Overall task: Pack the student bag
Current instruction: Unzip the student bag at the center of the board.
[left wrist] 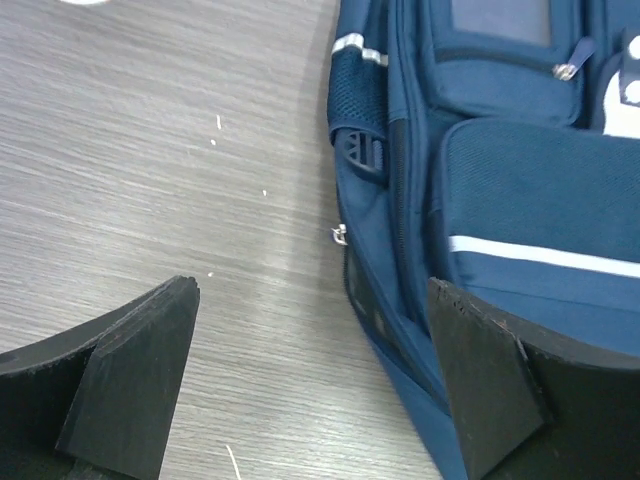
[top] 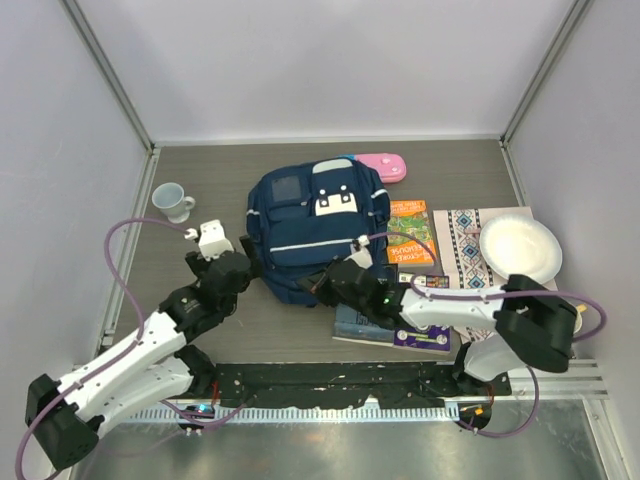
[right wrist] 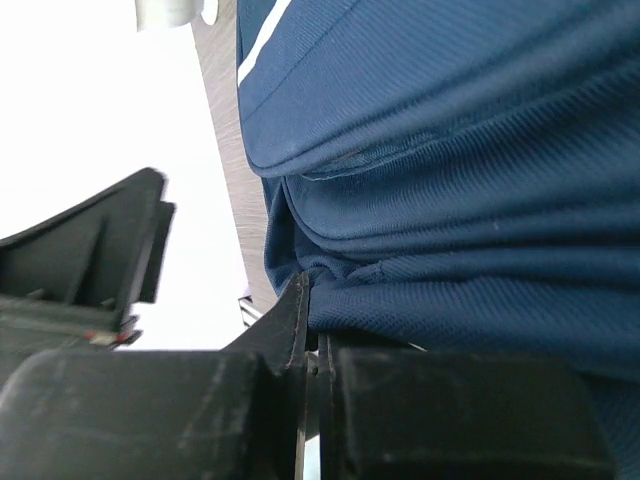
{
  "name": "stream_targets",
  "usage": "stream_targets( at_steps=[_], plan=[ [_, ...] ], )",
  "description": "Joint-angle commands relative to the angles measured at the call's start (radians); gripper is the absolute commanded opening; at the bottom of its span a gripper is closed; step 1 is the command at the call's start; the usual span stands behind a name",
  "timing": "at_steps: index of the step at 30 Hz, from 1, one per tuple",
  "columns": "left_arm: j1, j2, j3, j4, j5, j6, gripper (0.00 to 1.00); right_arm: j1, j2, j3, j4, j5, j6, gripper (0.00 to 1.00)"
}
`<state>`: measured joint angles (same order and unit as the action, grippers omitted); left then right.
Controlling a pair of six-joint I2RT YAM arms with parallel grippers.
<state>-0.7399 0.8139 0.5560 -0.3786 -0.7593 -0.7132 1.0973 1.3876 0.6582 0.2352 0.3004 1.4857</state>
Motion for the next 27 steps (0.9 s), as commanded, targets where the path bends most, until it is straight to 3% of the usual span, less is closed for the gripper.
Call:
stream_targets(
  at_steps=[1, 4, 10, 11, 13, 14, 16, 17, 19, 23, 27],
  plan=[
    [0.037, -0.039, 0.087, -0.100, -0.060, -0.003, 1.00, -0.005, 0.111, 0.150, 0.173, -0.050, -0.071, 0.01],
    [0.128, -0.006, 0.117, -0.106, 0.006, 0.038, 1.00, -0.005, 0.217, 0.218, 0.216, -0.089, -0.087, 0.01],
    [0.446, 0.076, 0.136, -0.020, 0.244, 0.090, 1.00, -0.005, 0.446, 0.389, 0.214, -0.207, -0.108, 0.06],
    [0.523, 0.093, 0.143, -0.017, 0.314, 0.104, 1.00, -0.005, 0.473, 0.406, 0.226, -0.234, -0.096, 0.19],
    [0.583, 0.154, 0.179, -0.020, 0.347, 0.119, 1.00, -0.010, 0.507, 0.408, 0.298, -0.329, -0.105, 0.35],
    [0.621, 0.178, 0.189, -0.019, 0.342, 0.130, 1.00, -0.010, 0.516, 0.400, 0.308, -0.342, -0.114, 0.52],
    [0.680, 0.238, 0.203, 0.024, 0.353, 0.162, 1.00, -0.013, 0.504, 0.390, 0.314, -0.386, -0.148, 0.66],
    [0.703, 0.263, 0.217, 0.024, 0.374, 0.172, 0.99, -0.013, 0.470, 0.365, 0.312, -0.392, -0.163, 0.83],
    [0.737, 0.322, 0.257, -0.014, 0.365, 0.170, 1.00, -0.014, 0.421, 0.342, 0.282, -0.426, -0.225, 0.85],
    [0.816, 0.421, 0.289, 0.099, 0.422, 0.219, 1.00, -0.016, 0.260, 0.270, 0.176, -0.480, -0.343, 0.87],
    [0.844, 0.539, 0.324, 0.177, 0.460, 0.261, 1.00, -0.049, 0.078, 0.245, -0.070, -0.425, -0.456, 0.88]
  ],
)
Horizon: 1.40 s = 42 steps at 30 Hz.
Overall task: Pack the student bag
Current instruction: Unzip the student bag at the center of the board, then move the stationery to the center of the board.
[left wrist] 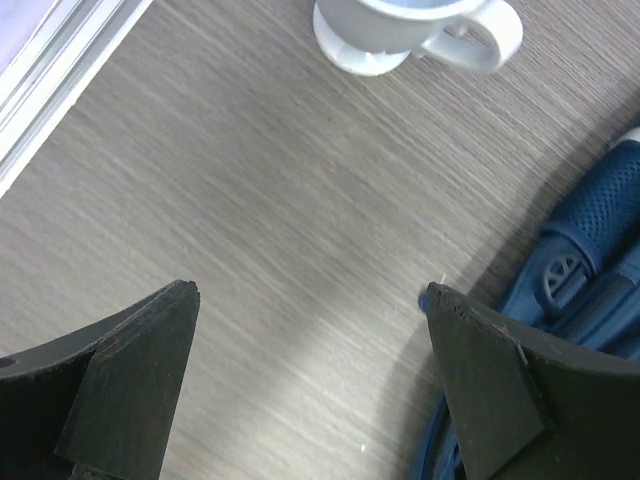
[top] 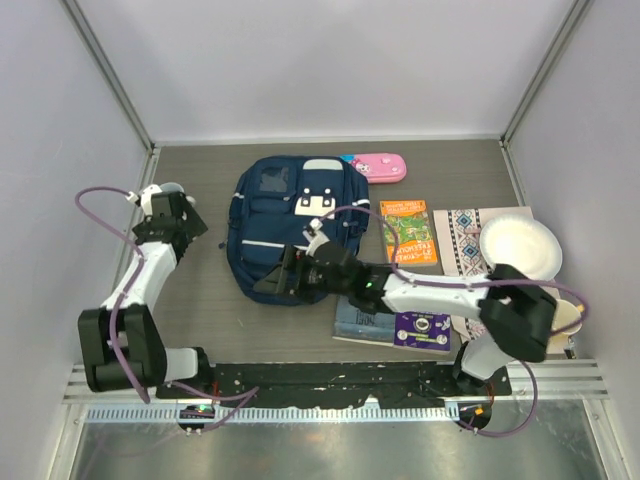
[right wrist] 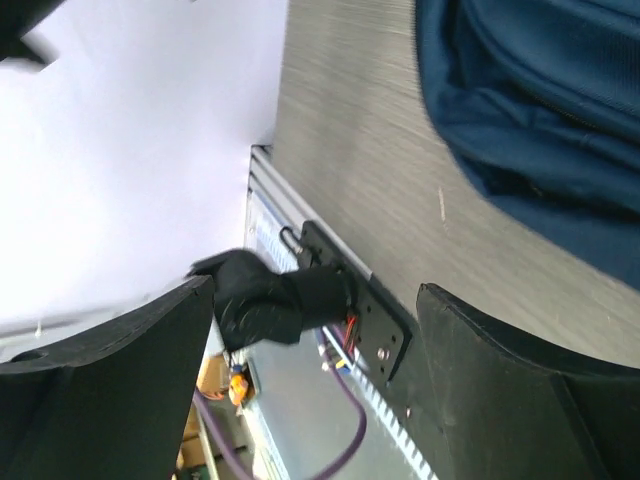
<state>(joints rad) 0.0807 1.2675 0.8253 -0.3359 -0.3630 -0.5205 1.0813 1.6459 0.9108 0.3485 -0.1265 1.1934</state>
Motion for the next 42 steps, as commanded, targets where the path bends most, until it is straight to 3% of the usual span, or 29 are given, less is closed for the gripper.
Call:
stream_targets(
  at_steps=[1, 7, 13, 23, 42],
  plan=[
    [0.027, 0.105, 0.057, 0.196, 0.082, 0.100, 1.00, -0.055, -0.239, -0.006, -0.219, 0.005, -0.185, 0.88],
    [0.047, 0.257, 0.119, 0.308, 0.099, 0.230, 1.00, -0.321, -0.383, -0.006, -0.393, -0.107, -0.282, 0.89],
    [0.073, 0.397, 0.190, 0.331, 0.156, 0.306, 1.00, -0.558, -0.390, 0.007, -0.456, -0.211, -0.305, 0.89],
    [0.080, 0.535, 0.308, 0.342, 0.179, 0.317, 1.00, -0.676, -0.259, 0.054, -0.488, -0.315, -0.345, 0.89],
    [0.096, 0.763, 0.551, 0.302, 0.246, 0.286, 1.00, -0.797, -0.161, 0.099, -0.488, -0.338, -0.357, 0.89]
  ],
)
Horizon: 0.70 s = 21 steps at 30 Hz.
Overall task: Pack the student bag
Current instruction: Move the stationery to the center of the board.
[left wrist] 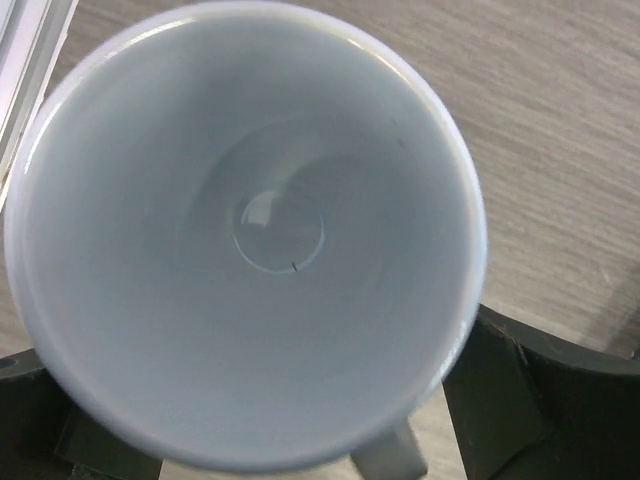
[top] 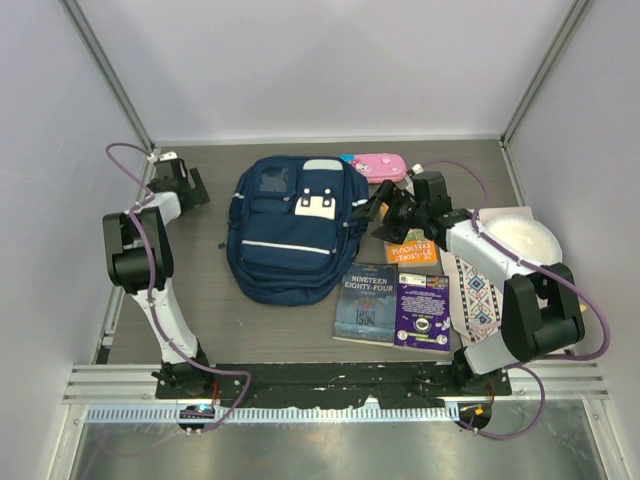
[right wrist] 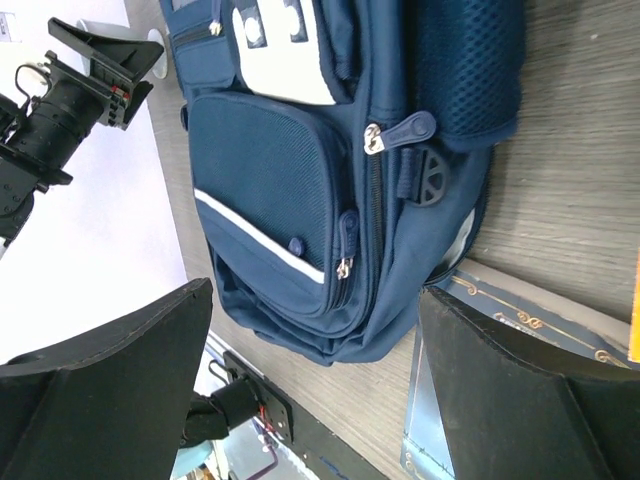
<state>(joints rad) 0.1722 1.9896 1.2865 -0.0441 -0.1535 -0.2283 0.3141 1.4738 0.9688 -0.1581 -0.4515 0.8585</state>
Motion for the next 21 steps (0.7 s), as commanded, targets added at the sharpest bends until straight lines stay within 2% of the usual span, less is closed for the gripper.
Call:
stream_targets(
  at_steps=[1, 5, 9, 15, 21],
  plan=[
    [0.004, 0.063, 0.103, 0.009, 0.038, -0.009, 1.00, -0.039, 0.017, 0.048, 0.020, -0.013, -0.024, 0.89],
    [0.009, 0.112, 0.181, -0.008, 0.058, -0.020, 1.00, -0.084, 0.075, 0.114, 0.000, 0.025, -0.053, 0.89],
    [0.007, 0.120, 0.200, -0.040, 0.068, -0.022, 1.00, -0.107, 0.210, 0.250, -0.063, 0.102, -0.108, 0.89],
    [0.009, -0.032, 0.033, -0.001, 0.083, -0.072, 1.00, -0.142, 0.410, 0.534, -0.142, 0.339, -0.157, 0.89],
    [0.007, -0.124, -0.073, 0.013, 0.124, -0.121, 1.00, -0.144, 0.693, 0.869, -0.192, 0.419, -0.199, 0.89]
  ],
)
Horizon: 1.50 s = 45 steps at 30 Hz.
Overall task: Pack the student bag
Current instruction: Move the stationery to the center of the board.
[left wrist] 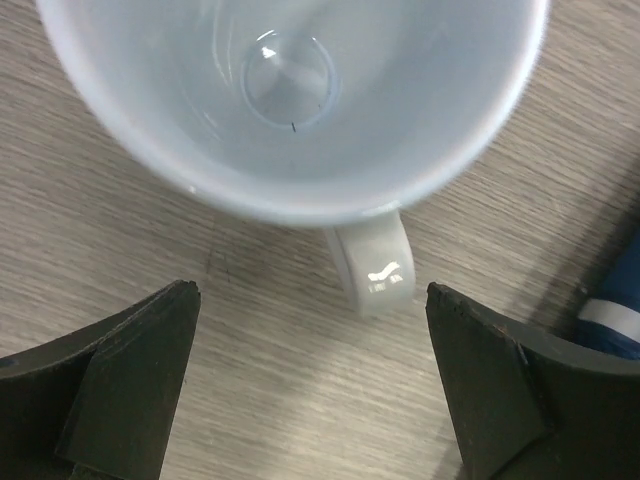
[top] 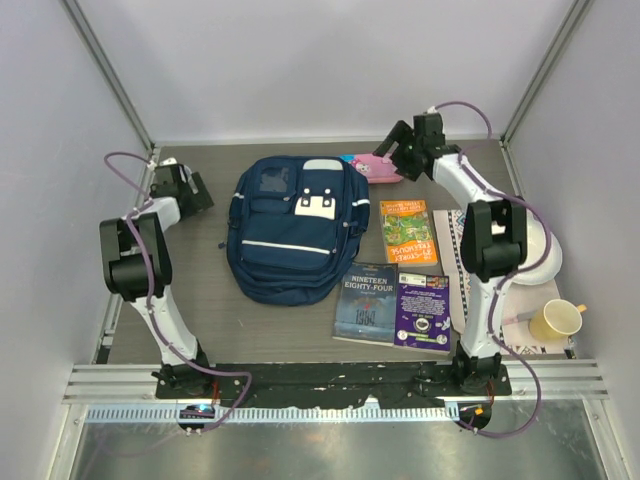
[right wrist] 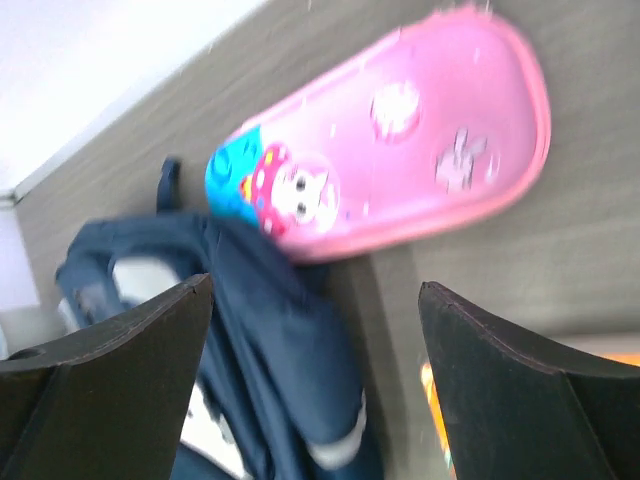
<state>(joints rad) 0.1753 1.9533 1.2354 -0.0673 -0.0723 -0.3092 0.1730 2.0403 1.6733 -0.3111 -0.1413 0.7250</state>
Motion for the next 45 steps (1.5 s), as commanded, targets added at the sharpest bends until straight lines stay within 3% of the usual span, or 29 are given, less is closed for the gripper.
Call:
stream_targets(
  at_steps=[1, 6, 9, 15, 21, 28, 36, 45],
  plan=[
    [0.006, -0.093, -0.022, 0.025, 0.054, -0.045, 1.00, -0.003, 0.162, 0.252, -0.060, 0.112, -0.071, 0.89],
    [-0.003, -0.155, -0.043, -0.017, 0.098, -0.071, 1.00, 0.017, 0.406, 0.512, -0.106, 0.190, -0.156, 0.89],
    [-0.007, -0.197, -0.066, -0.022, 0.118, -0.077, 1.00, 0.045, 0.536, 0.753, -0.161, 0.276, -0.246, 0.89],
    [-0.014, -0.275, -0.120, -0.040, 0.141, -0.068, 1.00, 0.158, 0.584, 0.794, -0.100, 0.541, -0.570, 0.93],
    [-0.013, -0.347, -0.152, -0.052, 0.164, -0.067, 1.00, 0.184, 0.665, 0.879, -0.157, 0.468, -0.622, 0.95],
    [-0.016, -0.416, -0.162, -0.089, 0.212, -0.087, 0.99, 0.181, 0.669, 0.780, -0.285, 0.523, -0.605, 0.95],
    [-0.022, -0.502, -0.171, -0.135, 0.233, -0.090, 1.00, 0.132, 0.534, 0.501, -0.250, 0.557, -0.558, 0.95],
    [-0.028, -0.550, -0.180, -0.178, 0.256, -0.087, 1.00, 0.066, 0.454, 0.402, -0.267, 0.588, -0.477, 0.95]
  ],
)
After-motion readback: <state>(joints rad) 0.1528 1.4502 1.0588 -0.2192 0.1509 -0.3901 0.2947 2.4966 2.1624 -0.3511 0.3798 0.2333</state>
